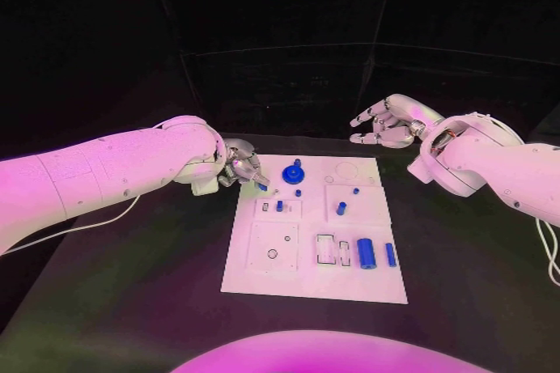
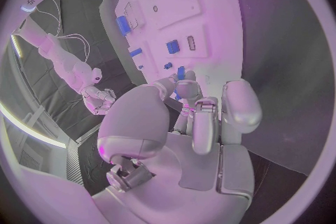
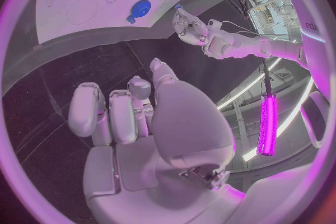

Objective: Assemble the parts on the task board

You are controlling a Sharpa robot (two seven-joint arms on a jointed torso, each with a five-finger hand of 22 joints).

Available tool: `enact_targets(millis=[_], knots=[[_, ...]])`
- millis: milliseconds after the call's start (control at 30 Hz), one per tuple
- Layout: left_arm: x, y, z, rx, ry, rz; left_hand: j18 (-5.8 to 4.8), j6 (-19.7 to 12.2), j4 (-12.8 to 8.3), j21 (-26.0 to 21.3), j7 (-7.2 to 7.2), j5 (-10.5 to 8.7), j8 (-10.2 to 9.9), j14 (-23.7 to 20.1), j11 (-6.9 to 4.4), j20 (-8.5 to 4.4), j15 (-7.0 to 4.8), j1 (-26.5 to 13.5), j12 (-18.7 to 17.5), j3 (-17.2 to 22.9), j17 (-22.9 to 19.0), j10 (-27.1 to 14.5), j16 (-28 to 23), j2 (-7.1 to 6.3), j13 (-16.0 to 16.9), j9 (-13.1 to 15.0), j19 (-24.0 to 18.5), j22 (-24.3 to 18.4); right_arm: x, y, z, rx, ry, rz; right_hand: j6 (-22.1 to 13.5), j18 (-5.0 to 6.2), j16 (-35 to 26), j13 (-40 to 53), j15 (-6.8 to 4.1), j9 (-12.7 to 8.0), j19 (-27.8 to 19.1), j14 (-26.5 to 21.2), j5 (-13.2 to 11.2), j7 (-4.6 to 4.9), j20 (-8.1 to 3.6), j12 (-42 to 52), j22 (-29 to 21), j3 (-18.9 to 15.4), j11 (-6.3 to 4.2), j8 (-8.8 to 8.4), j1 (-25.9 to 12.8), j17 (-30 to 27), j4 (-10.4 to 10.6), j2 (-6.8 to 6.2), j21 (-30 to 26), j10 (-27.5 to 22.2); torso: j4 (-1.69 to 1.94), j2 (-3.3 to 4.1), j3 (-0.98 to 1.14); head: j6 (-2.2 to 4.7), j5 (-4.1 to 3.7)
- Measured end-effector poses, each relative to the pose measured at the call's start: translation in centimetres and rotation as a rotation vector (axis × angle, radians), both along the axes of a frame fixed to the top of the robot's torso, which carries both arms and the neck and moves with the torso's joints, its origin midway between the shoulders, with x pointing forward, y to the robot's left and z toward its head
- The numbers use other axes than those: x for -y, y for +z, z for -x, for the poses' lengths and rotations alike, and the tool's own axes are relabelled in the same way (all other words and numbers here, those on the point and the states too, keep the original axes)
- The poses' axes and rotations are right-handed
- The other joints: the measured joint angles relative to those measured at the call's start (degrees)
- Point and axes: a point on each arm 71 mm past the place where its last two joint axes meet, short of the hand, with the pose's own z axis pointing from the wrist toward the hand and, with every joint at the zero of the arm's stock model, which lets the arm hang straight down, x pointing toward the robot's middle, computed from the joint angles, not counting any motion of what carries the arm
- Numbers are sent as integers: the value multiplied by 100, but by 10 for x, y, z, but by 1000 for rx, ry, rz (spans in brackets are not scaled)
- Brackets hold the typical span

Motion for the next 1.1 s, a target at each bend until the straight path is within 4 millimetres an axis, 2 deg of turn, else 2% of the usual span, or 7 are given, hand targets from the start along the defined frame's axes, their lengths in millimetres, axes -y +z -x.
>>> enact_targets(millis=[400,933,1100], knots=[[0,-17,21,8,-10,9,0,25,-7,0,-23,-1,0,0,-8,0,0,-18,0,38,0,8,0,-69,30,17,0,8,0,0,0,0,-1,0,0,0,0,0,0,0,0,0,0,0,0,0,0,0,0,0,0,-1,0,0,0,0,-7,6,-5,-26,10],[6,-27,26,20,-22,-36,0,33,-47,0,-29,1,26,0,-8,0,0,-81,0,142,0,49,0,-131,66,13,0,13,0,0,0,0,-1,0,0,0,0,1,0,0,0,0,0,0,0,0,1,0,0,0,0,-2,0,0,0,0,-17,8,0,-46,16],[6,-28,27,17,-18,-49,0,41,-116,0,-20,1,26,0,-8,0,0,-100,0,211,0,48,0,-151,66,12,0,13,1,0,0,0,-1,0,0,0,0,1,0,0,0,0,0,0,0,0,1,0,0,0,0,-2,0,0,0,0,-17,9,1,-53,12]])
